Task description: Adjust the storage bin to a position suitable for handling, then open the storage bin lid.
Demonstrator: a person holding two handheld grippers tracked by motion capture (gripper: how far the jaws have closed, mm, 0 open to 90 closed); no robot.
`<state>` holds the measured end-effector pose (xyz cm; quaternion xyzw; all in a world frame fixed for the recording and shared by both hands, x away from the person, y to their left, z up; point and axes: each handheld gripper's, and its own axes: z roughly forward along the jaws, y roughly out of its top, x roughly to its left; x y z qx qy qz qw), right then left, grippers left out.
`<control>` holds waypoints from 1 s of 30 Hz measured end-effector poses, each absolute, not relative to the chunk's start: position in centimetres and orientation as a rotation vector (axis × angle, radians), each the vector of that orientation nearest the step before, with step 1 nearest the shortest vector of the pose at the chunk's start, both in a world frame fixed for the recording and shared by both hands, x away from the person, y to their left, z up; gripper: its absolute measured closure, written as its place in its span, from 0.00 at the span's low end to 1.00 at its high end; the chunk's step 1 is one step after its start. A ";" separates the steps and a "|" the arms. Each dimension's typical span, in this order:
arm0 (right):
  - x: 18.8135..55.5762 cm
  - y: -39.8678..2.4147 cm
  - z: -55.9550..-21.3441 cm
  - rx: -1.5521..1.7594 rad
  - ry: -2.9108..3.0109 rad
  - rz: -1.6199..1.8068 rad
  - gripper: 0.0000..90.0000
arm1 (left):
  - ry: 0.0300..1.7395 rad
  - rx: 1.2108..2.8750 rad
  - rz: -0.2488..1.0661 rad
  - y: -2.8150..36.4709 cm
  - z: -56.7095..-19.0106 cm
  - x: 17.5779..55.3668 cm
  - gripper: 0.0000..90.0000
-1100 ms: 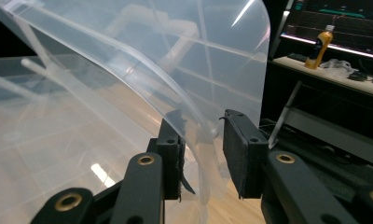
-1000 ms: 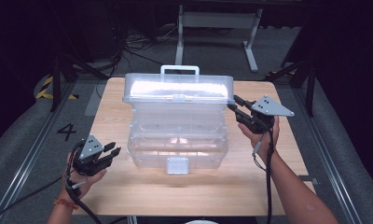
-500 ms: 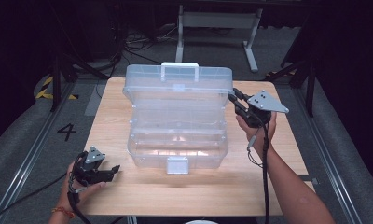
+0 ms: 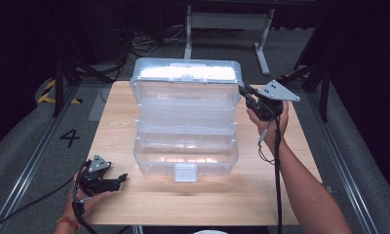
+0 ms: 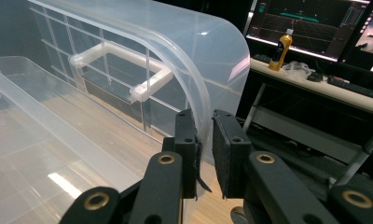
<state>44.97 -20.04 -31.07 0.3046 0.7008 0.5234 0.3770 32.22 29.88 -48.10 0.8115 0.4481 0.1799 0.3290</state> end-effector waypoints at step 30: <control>48.9 -20.1 -30.1 0.845 1.839 1.359 0.92 | 1.185 2.120 0.475 29.8 -48.1 32.2 0.24</control>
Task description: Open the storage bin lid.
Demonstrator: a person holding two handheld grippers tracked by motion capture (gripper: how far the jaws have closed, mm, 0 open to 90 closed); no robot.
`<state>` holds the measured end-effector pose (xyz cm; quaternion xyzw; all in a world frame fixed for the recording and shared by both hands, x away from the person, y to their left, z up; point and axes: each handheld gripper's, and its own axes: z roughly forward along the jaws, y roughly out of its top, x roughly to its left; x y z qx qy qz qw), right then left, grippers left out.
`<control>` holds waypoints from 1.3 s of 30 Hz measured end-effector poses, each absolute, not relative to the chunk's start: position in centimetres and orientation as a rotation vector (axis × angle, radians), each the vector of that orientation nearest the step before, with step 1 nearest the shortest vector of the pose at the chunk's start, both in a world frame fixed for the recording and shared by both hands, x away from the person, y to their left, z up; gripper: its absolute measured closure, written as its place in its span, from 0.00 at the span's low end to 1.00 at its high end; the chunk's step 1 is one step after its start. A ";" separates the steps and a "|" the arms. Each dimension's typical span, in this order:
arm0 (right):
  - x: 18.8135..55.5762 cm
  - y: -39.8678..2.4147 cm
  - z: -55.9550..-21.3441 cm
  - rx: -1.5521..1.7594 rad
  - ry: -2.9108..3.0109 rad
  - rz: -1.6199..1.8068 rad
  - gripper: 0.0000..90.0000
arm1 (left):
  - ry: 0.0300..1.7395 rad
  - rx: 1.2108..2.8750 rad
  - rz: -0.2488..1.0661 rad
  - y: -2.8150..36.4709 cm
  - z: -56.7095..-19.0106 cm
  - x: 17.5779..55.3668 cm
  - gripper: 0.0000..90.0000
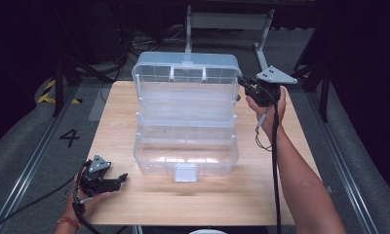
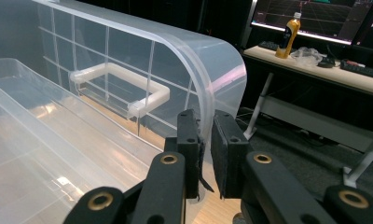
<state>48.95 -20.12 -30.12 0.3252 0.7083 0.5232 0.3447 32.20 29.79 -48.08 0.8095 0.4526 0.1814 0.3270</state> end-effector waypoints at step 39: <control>53.7 -20.1 -30.2 0.957 1.893 1.370 0.91 | 1.200 2.112 0.466 29.7 -48.1 32.1 0.24</control>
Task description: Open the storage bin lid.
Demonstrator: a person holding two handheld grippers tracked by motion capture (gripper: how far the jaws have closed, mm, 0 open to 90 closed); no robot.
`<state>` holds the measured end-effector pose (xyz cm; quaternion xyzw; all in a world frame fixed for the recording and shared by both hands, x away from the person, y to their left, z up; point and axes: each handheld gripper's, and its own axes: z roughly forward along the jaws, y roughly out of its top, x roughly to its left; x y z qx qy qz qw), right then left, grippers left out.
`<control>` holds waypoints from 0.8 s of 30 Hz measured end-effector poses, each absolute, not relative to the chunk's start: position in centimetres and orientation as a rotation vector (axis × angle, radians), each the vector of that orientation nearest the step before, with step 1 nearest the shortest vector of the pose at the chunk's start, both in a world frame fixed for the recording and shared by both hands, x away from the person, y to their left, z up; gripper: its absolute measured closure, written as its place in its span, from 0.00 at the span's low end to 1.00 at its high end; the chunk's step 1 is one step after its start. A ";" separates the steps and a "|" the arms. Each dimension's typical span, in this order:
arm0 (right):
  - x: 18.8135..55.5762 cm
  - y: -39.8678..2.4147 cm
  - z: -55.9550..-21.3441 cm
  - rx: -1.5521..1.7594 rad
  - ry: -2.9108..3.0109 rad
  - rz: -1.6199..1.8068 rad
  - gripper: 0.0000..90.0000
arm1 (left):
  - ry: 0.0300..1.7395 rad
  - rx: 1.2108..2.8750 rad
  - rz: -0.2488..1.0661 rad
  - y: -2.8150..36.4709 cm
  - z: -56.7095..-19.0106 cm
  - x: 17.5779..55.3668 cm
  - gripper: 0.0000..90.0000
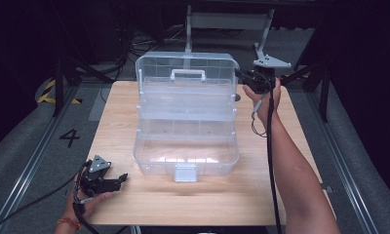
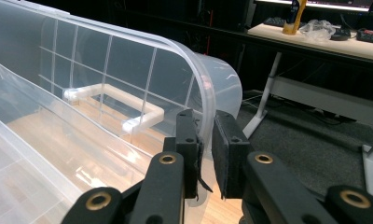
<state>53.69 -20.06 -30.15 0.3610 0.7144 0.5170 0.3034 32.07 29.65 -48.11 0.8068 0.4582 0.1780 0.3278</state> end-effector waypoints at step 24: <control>56.1 -20.0 -30.8 1.012 1.925 1.355 0.89 | 1.236 2.108 0.475 29.6 -48.2 31.9 0.17</control>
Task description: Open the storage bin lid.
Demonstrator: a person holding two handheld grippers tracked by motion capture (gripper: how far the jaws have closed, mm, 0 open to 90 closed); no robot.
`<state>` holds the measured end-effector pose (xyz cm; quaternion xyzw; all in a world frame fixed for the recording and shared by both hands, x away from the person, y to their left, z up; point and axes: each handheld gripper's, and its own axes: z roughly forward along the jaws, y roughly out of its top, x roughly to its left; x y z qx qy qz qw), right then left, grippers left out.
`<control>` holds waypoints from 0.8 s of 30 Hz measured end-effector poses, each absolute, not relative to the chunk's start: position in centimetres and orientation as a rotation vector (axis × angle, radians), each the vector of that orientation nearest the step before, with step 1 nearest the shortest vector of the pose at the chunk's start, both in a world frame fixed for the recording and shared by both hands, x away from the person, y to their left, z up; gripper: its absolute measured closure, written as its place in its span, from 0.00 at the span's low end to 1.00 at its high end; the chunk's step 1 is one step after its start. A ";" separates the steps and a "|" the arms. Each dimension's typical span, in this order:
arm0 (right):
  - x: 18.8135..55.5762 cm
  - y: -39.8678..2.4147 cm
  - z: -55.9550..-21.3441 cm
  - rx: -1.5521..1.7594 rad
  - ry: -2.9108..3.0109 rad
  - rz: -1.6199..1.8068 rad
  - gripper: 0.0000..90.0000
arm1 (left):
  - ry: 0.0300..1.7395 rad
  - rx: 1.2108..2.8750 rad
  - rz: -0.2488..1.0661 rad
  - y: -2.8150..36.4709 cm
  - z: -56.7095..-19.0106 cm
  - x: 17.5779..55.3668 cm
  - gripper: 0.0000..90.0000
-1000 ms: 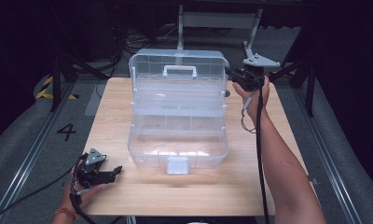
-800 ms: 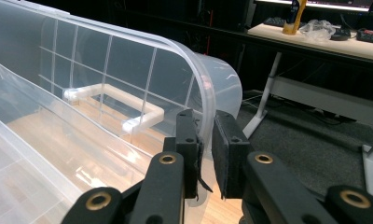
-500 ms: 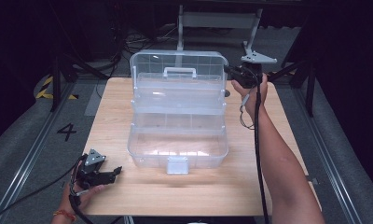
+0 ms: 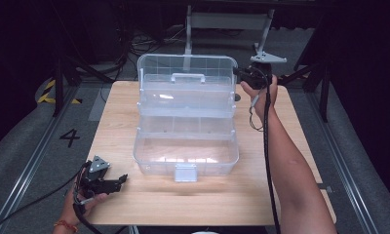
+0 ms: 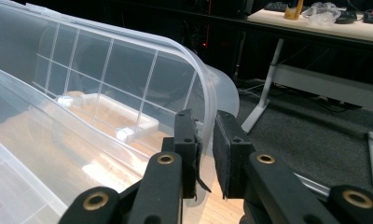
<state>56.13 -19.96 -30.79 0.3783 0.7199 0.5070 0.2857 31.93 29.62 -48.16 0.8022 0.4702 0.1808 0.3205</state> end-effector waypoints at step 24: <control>58.3 -19.9 -32.0 1.065 1.926 1.352 0.89 | 1.234 2.103 0.472 29.6 -48.2 32.0 0.17</control>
